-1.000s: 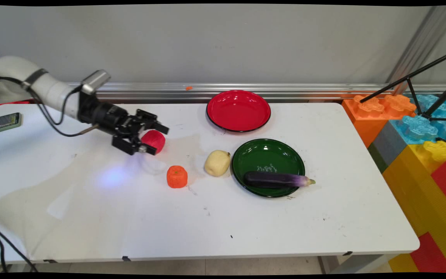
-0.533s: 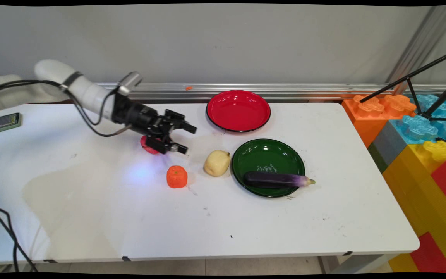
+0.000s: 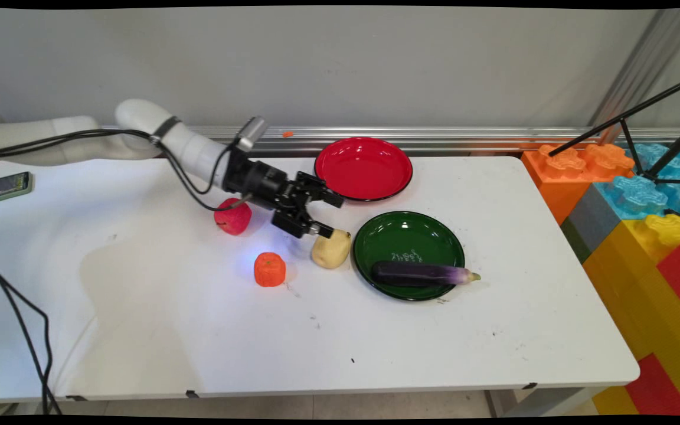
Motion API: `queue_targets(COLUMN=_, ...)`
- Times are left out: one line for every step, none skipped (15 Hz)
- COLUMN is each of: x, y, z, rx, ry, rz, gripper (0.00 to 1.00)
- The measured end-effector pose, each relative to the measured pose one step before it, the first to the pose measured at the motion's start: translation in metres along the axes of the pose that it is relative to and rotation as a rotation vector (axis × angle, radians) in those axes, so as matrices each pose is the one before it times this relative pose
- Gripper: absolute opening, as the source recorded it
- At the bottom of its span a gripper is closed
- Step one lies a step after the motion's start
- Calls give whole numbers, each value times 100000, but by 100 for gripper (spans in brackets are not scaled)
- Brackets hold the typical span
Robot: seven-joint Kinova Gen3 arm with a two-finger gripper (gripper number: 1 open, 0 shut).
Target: Pick up the eggplant from the green plate
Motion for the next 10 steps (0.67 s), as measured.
queue_targets(x=126, y=-335, z=948, rx=-868, ry=206, rz=401, gripper=100)
queue_targets(x=104, y=-266, z=917, rx=-1148, ry=63, rz=666, gripper=100)
queue_targets(x=77, y=-222, z=810, rx=-1210, ry=-36, rz=796, gripper=100)
queue_targets(x=42, y=-172, z=721, rx=-1209, ry=-191, rz=769, gripper=100)
queue_targets(x=42, y=-184, z=775, rx=-1389, ry=-260, rz=848, gripper=100)
queue_targets(x=8, y=-176, z=742, rx=-1331, ry=-288, rz=739, gripper=100)
queue_targets(x=12, y=-178, z=655, rx=-1069, ry=-251, rz=521, gripper=100)
queue_targets(x=-17, y=-210, z=731, rx=-1160, ry=-347, rz=525, gripper=100)
queue_targets(x=-21, y=-187, z=627, rx=-933, ry=-321, rz=388, gripper=100)
queue_targets(x=-23, y=-284, z=863, rx=-1130, ry=-408, rz=364, gripper=100)
